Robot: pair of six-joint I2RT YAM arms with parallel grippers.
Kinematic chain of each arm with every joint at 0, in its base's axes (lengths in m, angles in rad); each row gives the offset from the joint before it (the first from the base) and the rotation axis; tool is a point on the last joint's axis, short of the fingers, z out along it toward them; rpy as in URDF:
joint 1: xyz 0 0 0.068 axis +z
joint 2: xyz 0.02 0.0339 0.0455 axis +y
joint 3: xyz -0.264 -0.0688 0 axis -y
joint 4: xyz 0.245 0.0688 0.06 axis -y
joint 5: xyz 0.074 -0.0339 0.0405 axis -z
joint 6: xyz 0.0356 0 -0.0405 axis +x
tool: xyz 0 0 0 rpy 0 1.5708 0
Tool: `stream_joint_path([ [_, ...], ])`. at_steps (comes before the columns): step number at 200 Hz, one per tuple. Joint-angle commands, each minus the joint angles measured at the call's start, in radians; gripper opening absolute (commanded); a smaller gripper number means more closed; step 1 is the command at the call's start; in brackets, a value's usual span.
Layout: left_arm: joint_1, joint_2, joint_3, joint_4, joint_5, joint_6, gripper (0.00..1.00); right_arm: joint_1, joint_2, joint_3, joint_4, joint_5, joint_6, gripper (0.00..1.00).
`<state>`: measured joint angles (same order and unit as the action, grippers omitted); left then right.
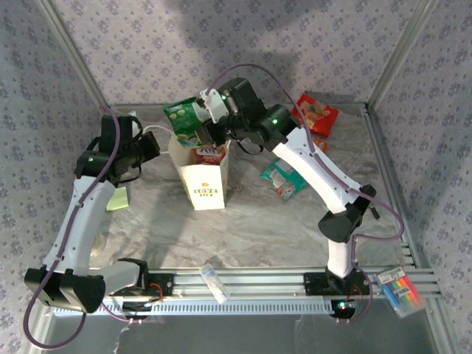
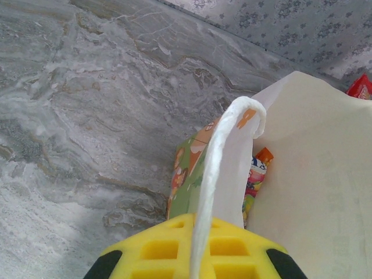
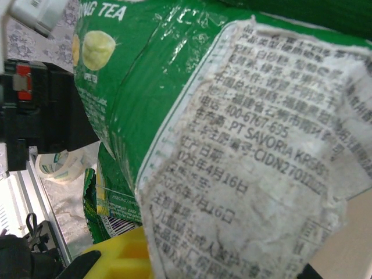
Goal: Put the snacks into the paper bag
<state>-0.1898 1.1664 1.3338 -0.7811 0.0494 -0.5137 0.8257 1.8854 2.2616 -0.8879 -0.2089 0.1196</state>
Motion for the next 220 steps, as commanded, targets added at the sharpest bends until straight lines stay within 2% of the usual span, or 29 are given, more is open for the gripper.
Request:
stream_joint_path([
  [1, 0.008, -0.027, -0.002, 0.02, 0.019, 0.014, 0.04, 0.007, 0.005, 0.051, -0.01, 0.016, 0.019, 0.17],
  [123, 0.009, -0.04, -0.005, 0.013, 0.027, 0.014, 0.04, 0.058, 0.063, 0.042, -0.05, 0.159, 0.028, 0.22],
  [170, 0.009, -0.043, -0.007, 0.013, 0.028, 0.014, 0.04, 0.067, 0.071, 0.036, -0.065, 0.167, 0.043, 0.26],
  [191, 0.009, -0.041, -0.006, 0.013, 0.029, 0.012, 0.04, 0.07, 0.06, 0.026, -0.068, 0.176, 0.045, 0.3],
  [220, 0.009, -0.039, -0.004, 0.013, 0.032, 0.012, 0.04, 0.069, 0.023, 0.007, -0.075, 0.196, 0.045, 0.41],
])
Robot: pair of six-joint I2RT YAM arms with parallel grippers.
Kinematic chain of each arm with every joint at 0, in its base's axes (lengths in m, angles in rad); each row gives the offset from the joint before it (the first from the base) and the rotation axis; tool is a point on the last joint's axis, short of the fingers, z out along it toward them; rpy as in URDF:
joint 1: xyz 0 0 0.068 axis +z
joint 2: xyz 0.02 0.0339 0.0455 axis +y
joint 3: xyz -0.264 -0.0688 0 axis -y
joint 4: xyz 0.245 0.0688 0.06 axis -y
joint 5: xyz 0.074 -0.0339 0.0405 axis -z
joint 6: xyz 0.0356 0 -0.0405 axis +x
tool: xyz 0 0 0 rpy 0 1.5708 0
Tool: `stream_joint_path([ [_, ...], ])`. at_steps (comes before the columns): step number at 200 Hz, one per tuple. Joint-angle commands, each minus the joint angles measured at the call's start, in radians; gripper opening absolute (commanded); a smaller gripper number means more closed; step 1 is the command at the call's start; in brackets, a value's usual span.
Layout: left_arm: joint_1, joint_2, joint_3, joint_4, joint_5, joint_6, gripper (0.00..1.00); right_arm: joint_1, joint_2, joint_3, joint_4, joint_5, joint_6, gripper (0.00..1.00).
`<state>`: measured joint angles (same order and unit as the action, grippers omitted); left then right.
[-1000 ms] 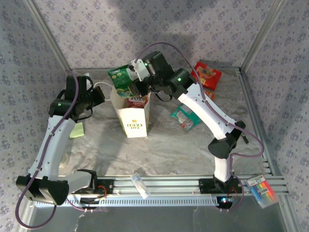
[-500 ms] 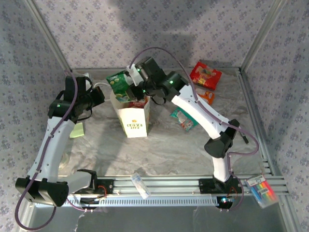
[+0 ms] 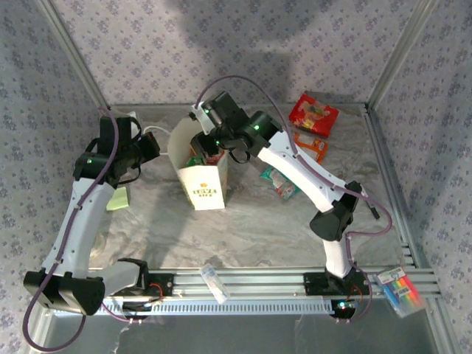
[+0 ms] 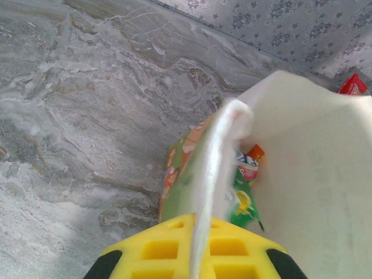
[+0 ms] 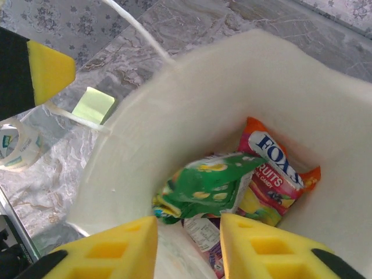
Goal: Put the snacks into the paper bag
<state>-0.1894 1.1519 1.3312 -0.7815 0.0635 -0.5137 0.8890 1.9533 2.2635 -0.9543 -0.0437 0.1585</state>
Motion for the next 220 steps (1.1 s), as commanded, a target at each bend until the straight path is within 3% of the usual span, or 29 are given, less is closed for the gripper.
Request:
stream_joint_path([
  [1, 0.008, -0.024, -0.001, 0.014, 0.018, 0.011, 0.04, 0.006, -0.046, 0.005, -0.008, 0.033, 0.006, 0.41],
  [59, 0.008, -0.019, -0.001, 0.016, 0.026, 0.009, 0.04, 0.005, -0.2, -0.12, 0.022, 0.103, -0.012, 0.49],
  [106, 0.007, -0.008, 0.01, 0.016, 0.042, 0.001, 0.04, 0.002, -0.344, -0.267, 0.086, 0.089, -0.055, 0.65],
  [144, 0.007, -0.008, 0.013, 0.01, 0.035, 0.007, 0.04, -0.01, -0.438, -0.361, 0.082, 0.17, -0.068, 0.71],
  [172, 0.006, 0.001, 0.024, 0.001, 0.031, 0.014, 0.05, -0.044, -0.51, -0.444, 0.075, 0.224, -0.052, 0.8],
  [220, 0.007, 0.012, 0.041, -0.009, 0.036, 0.021, 0.05, -0.148, -0.601, -0.633, 0.024, 0.313, -0.005, 0.86],
])
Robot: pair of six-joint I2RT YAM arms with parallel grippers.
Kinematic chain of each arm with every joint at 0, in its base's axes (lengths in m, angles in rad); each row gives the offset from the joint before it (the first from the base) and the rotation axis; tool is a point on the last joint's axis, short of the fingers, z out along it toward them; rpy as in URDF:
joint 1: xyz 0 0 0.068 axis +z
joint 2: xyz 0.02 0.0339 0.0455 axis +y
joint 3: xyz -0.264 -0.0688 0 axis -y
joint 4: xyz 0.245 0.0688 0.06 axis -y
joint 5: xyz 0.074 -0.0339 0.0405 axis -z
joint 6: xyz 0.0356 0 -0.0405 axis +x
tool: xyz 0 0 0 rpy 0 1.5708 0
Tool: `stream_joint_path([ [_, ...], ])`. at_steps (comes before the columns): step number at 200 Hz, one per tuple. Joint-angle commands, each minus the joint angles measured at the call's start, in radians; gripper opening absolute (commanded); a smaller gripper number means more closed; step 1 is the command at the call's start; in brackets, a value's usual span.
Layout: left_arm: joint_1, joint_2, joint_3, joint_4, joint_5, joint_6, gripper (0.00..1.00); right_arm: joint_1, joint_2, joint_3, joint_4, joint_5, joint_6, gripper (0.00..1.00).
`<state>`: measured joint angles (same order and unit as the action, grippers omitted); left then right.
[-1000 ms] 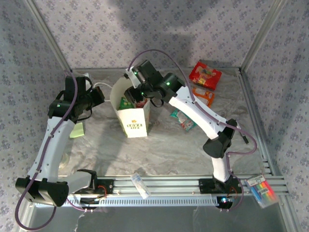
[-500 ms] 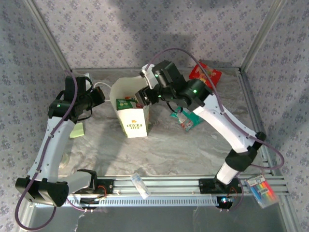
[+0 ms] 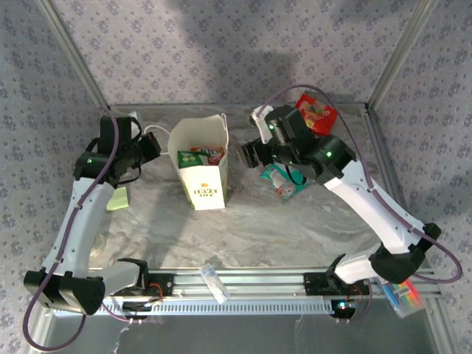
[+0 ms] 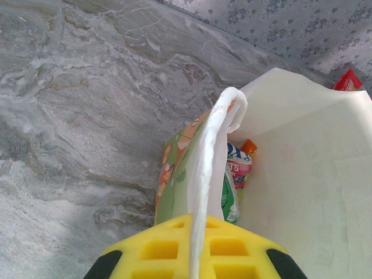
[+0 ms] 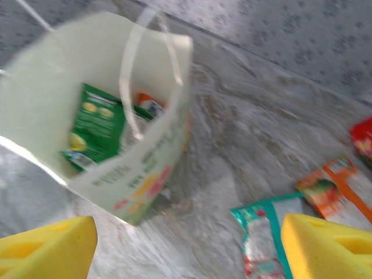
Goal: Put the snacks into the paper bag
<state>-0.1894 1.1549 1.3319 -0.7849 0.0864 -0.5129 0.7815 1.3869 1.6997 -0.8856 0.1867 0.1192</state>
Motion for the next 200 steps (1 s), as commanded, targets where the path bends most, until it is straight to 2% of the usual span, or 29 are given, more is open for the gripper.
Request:
stream_joint_path([
  [1, 0.007, 0.009, 0.04, -0.005, 0.013, 0.02, 0.05, -0.042, -0.035, -0.073, -0.046, 0.085, 0.035, 0.86],
  [55, 0.006, 0.011, 0.056, -0.016, 0.012, 0.022, 0.05, -0.142, -0.101, -0.312, -0.017, 0.035, 0.046, 0.94],
  [77, 0.007, 0.011, 0.056, -0.017, 0.01, 0.022, 0.05, -0.178, -0.079, -0.36, -0.033, 0.031, 0.073, 0.95],
  [106, 0.005, 0.016, 0.056, -0.017, 0.013, 0.019, 0.05, -0.268, -0.013, -0.405, -0.024, -0.051, 0.116, 0.95],
  [156, 0.005, 0.011, 0.056, -0.028, 0.005, 0.024, 0.05, -0.272, 0.048, -0.443, 0.012, -0.081, 0.099, 0.96],
  [200, 0.005, 0.018, 0.056, -0.028, 0.007, 0.024, 0.05, -0.269, 0.141, -0.437, -0.005, -0.024, 0.112, 0.96],
])
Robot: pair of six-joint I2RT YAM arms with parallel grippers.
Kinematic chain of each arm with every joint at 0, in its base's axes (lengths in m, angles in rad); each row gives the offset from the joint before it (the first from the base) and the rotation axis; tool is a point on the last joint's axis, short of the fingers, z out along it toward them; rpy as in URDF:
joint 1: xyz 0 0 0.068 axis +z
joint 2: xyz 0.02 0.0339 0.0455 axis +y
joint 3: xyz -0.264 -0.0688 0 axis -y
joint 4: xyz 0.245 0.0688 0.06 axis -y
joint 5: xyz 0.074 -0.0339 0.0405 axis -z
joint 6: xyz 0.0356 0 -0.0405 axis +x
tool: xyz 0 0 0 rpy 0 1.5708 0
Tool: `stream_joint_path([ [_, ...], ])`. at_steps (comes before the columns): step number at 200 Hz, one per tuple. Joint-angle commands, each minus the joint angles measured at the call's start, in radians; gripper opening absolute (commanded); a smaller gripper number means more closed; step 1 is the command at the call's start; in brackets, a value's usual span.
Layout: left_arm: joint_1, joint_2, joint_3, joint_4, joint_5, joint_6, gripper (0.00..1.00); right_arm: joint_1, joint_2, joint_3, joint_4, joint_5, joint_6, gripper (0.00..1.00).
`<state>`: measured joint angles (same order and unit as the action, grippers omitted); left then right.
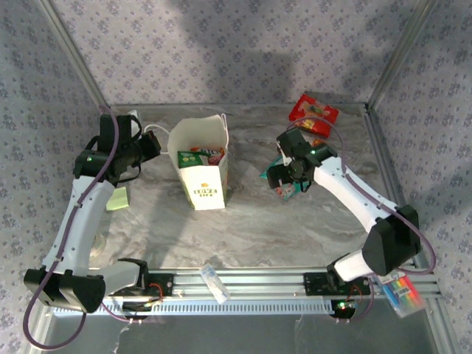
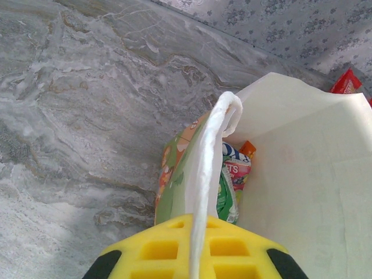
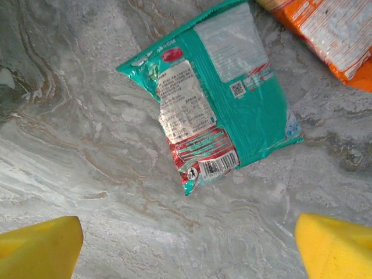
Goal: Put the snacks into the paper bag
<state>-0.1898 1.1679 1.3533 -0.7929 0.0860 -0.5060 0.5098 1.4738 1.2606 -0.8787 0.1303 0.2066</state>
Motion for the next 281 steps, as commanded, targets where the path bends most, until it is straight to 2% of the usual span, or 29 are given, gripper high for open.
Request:
stream_joint_path([
  [1, 0.006, 0.005, 0.035, -0.02, 0.007, 0.016, 0.05, 0.002, 0.056, 0.004, -0.012, 0.035, 0.025, 0.96],
  [109, 0.006, 0.009, 0.032, -0.029, 0.002, 0.023, 0.05, 0.045, 0.295, 0.073, 0.016, 0.135, -0.024, 0.9],
  [160, 0.006, 0.015, 0.032, -0.028, -0.005, 0.024, 0.05, 0.048, 0.363, 0.092, 0.01, 0.213, -0.037, 0.85],
  [231, 0.006, 0.024, 0.033, -0.023, -0.005, 0.023, 0.06, 0.085, 0.452, 0.123, 0.031, 0.254, -0.056, 0.82],
  [281, 0.006, 0.029, 0.031, -0.024, -0.004, 0.021, 0.06, 0.067, 0.492, 0.137, 0.036, 0.256, -0.041, 0.77],
])
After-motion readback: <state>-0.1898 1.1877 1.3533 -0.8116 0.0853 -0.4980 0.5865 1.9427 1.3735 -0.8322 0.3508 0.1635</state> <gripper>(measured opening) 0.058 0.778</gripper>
